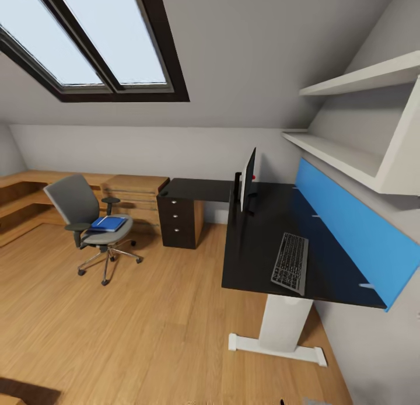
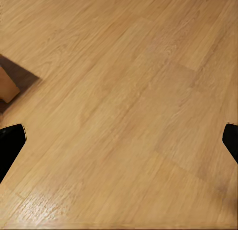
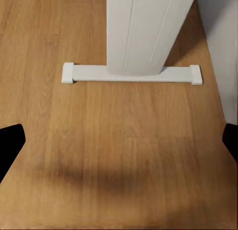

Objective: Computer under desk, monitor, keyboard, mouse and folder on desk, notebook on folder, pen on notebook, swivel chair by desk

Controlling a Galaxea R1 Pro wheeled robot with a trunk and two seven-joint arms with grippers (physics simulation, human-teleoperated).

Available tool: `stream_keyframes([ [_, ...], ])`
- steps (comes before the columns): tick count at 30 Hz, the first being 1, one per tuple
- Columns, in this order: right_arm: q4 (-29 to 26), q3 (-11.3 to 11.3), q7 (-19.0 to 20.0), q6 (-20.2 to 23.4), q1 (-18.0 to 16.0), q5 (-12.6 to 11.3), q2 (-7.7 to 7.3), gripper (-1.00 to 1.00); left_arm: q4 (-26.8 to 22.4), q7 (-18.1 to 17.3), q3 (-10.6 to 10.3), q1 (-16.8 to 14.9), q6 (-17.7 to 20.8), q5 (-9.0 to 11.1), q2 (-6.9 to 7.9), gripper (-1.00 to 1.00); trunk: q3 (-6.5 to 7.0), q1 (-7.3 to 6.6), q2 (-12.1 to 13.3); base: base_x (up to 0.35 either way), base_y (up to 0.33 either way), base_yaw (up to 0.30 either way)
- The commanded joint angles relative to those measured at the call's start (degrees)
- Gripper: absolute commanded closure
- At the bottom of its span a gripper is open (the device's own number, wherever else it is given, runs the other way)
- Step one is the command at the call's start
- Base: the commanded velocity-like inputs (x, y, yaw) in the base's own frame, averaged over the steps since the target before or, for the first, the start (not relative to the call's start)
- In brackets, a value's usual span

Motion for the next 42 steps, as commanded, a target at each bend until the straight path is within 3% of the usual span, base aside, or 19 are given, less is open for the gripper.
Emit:
stream_keyframes([
  [1, -1.25, 0.48, -0.3, 1.45, -0.04, -0.54, -0.46, -1.0, 0.01, 0.15, 0.29, -0.06, -0.16, -0.32, -0.03, -1.0, -0.14, 0.01, -0.14, -0.29, 0.0, 0.0],
  [11, -15.29, 0.14, -0.28, 20.76, -0.04, -0.66, -3.86, -1.0, 0.01, 0.15, 0.27, -0.05, -0.16, -0.32, -0.09, -1.0, -0.14, 0.01, -0.14, -0.314, 0.0, 0.0],
  [14, -21.45, -1.26, -0.28, 27.66, -0.04, -0.67, -4.38, -1.0, 0.01, 0.15, 0.26, -0.05, -0.16, -0.32, -0.09, -1.0, -0.14, 0.01, -0.14, -0.323, 0.0, 0.0],
  [16, -25.74, -3.29, -0.28, 32.55, -0.04, -0.66, -4.56, -1.0, 0.01, 0.15, 0.25, -0.05, -0.16, -0.34, -0.09, -1.0, -0.14, 0.01, -0.14, -0.291, 0.0, 0.0],
  [18, -31.79, -7.45, -0.28, 40.18, -0.04, -0.67, -4.67, -1.0, 0.01, 0.15, 0.25, -0.05, -0.17, -0.36, -0.09, -1.0, -0.14, 0.01, -0.14, -0.175, 0.0, 0.0],
  [25, -44.27, -15.91, -0.11, 55.88, -0.04, -0.75, -4.69, -1.0, 0.01, 0.15, 0.25, -0.06, -0.21, -0.4, -0.1, -1.0, -0.14, 0.01, -0.14, -0.07, 0.0, 0.0],
  [32, -56.92, -18.33, 0.79, 61.45, -0.04, -0.81, -4.49, -1.0, 0.01, 0.15, 0.25, -0.05, -0.18, -0.41, -0.1, -1.0, -0.14, 0.01, -0.14, -0.015, 0.0, 0.0],
  [42, -63.9, -18.57, 1.21, 62.79, -0.04, -0.88, -4.07, -1.0, 0.01, 0.07, 0.25, -0.05, -0.16, -0.41, -0.1, -1.0, -0.14, 0.01, -0.14, -0.002, 0.0, 0.0],
])
